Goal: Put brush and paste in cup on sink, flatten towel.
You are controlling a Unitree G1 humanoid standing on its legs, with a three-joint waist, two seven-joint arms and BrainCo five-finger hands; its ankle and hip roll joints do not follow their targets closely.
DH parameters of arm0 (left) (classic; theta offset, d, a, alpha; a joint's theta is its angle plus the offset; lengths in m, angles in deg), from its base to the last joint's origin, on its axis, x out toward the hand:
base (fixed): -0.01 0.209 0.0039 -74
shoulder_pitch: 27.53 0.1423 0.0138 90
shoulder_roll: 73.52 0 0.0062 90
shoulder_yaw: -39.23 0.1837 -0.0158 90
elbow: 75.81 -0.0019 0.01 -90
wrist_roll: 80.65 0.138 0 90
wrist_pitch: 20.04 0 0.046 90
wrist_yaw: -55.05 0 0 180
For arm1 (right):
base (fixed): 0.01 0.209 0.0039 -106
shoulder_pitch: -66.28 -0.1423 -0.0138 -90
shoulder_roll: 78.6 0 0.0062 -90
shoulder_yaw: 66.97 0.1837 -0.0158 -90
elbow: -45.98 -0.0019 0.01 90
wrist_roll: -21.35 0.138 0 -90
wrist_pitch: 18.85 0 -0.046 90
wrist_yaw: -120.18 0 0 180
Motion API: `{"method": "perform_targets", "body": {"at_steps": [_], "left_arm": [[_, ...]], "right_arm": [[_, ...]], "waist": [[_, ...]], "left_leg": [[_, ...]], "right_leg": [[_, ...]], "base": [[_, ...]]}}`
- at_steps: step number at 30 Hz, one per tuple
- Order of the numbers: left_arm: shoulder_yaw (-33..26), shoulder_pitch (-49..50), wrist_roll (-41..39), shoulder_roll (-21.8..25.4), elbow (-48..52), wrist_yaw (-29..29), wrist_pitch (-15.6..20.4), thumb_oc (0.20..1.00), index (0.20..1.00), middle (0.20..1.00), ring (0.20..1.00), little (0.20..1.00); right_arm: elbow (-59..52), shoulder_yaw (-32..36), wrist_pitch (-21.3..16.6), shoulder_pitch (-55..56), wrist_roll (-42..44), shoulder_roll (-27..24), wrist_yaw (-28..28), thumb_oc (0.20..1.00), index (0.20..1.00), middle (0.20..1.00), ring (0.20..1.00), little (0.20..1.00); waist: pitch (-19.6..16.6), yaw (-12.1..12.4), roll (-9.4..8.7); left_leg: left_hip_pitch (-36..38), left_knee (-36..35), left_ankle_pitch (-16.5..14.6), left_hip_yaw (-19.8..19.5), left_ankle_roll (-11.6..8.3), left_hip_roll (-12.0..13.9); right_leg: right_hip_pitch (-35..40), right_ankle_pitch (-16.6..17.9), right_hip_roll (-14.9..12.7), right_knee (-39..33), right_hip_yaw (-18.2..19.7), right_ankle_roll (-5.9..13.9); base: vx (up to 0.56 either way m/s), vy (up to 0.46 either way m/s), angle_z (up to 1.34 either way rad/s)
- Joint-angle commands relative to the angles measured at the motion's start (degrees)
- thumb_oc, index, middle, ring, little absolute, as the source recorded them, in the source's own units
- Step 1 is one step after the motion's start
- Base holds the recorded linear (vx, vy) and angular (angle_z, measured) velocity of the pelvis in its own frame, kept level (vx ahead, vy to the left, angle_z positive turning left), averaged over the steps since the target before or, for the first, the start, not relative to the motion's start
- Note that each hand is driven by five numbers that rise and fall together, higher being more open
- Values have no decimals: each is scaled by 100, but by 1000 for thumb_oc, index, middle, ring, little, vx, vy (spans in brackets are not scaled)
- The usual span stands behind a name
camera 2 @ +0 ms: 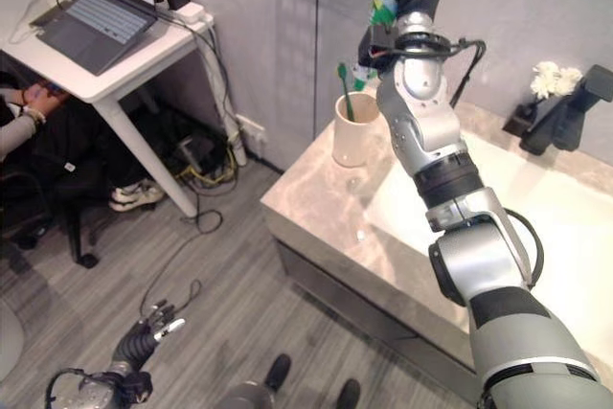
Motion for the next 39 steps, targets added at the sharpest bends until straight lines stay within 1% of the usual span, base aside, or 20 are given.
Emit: {"method": "perform_targets", "body": {"at_steps": [1, 21, 39], "left_arm": [[34, 59, -57, 163, 165, -81, 228, 1000, 1000, 1000, 1000, 1000], [88, 19, -54, 124, 181, -121, 237, 1000, 1000, 1000, 1000, 1000], [106, 2, -48, 111, 192, -126, 239, 1000, 1000, 1000, 1000, 1000]], "right_arm": [[-194, 155, -300, -346, 54, -284, -39, 200, 200, 200, 200, 200], [-165, 143, -266, -206, 45, -80, -81, 200, 200, 200, 200, 200], [77, 133, -206, -173, 81, 75, -120, 200, 200, 200, 200, 200]], "waist": [[-180, 92, -130], [-134, 106, -102], [-80, 129, -125]], "left_leg": [[275, -34, -235, 297, 9, -33], [250, -34, -245, 297, 31, -55], [232, -34, -252, 290, 47, -68]], "right_leg": [[259, -116, -246, 20, 117, 365], [228, -118, -267, 20, 143, 375], [211, -116, -271, 20, 146, 377]], "base": [[0, 0, 0], [0, 0, 0], [0, 0, 0]]}}
